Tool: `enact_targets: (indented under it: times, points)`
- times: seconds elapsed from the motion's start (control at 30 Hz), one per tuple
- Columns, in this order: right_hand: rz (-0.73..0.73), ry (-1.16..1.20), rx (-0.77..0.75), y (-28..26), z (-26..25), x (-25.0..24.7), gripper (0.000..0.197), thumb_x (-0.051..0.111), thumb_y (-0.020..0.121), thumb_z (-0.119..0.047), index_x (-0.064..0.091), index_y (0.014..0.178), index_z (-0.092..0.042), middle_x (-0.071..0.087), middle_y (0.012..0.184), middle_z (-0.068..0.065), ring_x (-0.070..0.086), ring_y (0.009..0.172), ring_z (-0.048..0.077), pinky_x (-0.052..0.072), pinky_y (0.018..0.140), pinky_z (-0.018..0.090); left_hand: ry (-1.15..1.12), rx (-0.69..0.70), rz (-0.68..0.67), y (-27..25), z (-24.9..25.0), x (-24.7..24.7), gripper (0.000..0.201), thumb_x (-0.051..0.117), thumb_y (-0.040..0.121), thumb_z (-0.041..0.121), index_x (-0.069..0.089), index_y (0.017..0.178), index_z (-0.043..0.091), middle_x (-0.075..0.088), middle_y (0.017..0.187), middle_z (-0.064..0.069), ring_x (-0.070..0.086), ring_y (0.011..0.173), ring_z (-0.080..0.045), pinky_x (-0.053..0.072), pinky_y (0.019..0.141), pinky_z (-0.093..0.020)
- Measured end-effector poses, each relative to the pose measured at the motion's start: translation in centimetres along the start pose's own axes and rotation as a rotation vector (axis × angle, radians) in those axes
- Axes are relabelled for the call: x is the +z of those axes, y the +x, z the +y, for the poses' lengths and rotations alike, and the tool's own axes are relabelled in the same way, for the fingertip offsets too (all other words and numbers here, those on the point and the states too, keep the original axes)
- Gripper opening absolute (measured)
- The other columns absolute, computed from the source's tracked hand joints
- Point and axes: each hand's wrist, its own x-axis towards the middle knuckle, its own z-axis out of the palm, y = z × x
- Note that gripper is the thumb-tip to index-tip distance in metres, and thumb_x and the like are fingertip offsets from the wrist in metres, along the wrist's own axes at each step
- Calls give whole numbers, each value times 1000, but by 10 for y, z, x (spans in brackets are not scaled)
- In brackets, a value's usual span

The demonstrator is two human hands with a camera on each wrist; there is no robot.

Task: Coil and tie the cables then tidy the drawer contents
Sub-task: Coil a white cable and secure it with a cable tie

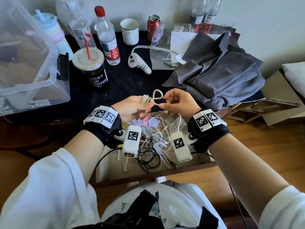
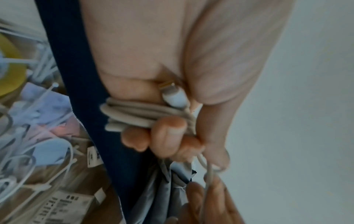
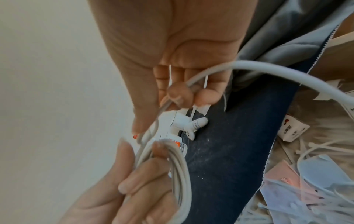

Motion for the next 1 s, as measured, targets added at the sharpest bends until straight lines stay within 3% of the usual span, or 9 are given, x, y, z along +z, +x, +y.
enact_targets:
  times: [0.1,0.2,0.33,0.43,0.57,0.7,0.8,0.9,1.0]
  points:
    - [4,16,-9,0,4,-9,23,68,77,7,57,74,-12,54,60,0,51,42,0,46,49,13,-59,36,33,1,-2,-4,6,49,92,9,50,87,7,44,48,5,37,39,-6,33,46,-17]
    - [19,25,13,-1,5,-13,20,66,79,7,58,72,-11,59,61,-2,57,46,1,51,53,13,-94,61,65,2,-2,-3,13,44,96,5,56,92,6,44,50,5,38,42,-6,33,47,-14]
    - [29,-101,-23,-2,3,-13,23,63,84,3,58,72,-16,55,64,1,51,43,-2,46,51,11,-185,64,66,3,0,-4,21,36,95,-1,57,96,2,46,55,0,41,44,-9,35,48,-16]
    - [122,-257,-139,-2,-4,-8,26,60,86,-2,55,71,-22,51,62,-8,47,47,-3,38,57,12,-85,18,107,3,-1,-5,18,42,94,-1,60,91,1,50,52,-1,41,40,-9,34,42,-16]
    - [273,-386,-256,4,-19,-4,8,65,84,-8,62,79,-14,54,74,-8,48,67,-2,36,67,6,54,-29,96,2,0,-2,12,52,91,3,61,82,1,48,44,2,38,33,-7,29,36,-15]
    - [335,-438,-210,12,-23,-4,7,66,84,-13,62,78,-15,50,65,-16,46,61,-2,36,61,3,60,-31,33,0,4,-4,15,56,87,10,60,75,2,42,40,0,31,31,-8,27,37,-17]
    - [291,-483,-114,16,-16,-4,7,65,85,-17,63,79,-15,52,62,-7,42,55,0,34,55,7,-25,28,16,-4,9,-6,17,54,87,13,57,73,2,40,40,1,30,31,-7,29,40,-17]
    - [149,-537,-50,14,-6,-1,8,67,84,-19,69,83,-12,54,64,-1,43,56,2,33,53,11,-86,124,59,-4,12,-10,22,46,93,11,53,73,4,40,40,4,31,32,-6,31,44,-20]
    - [-4,-527,-36,9,-4,5,6,68,84,-17,70,84,-11,59,69,-1,50,65,9,39,62,11,-83,166,124,-2,11,-15,25,44,96,9,53,73,4,40,39,5,32,33,-6,34,43,-19]
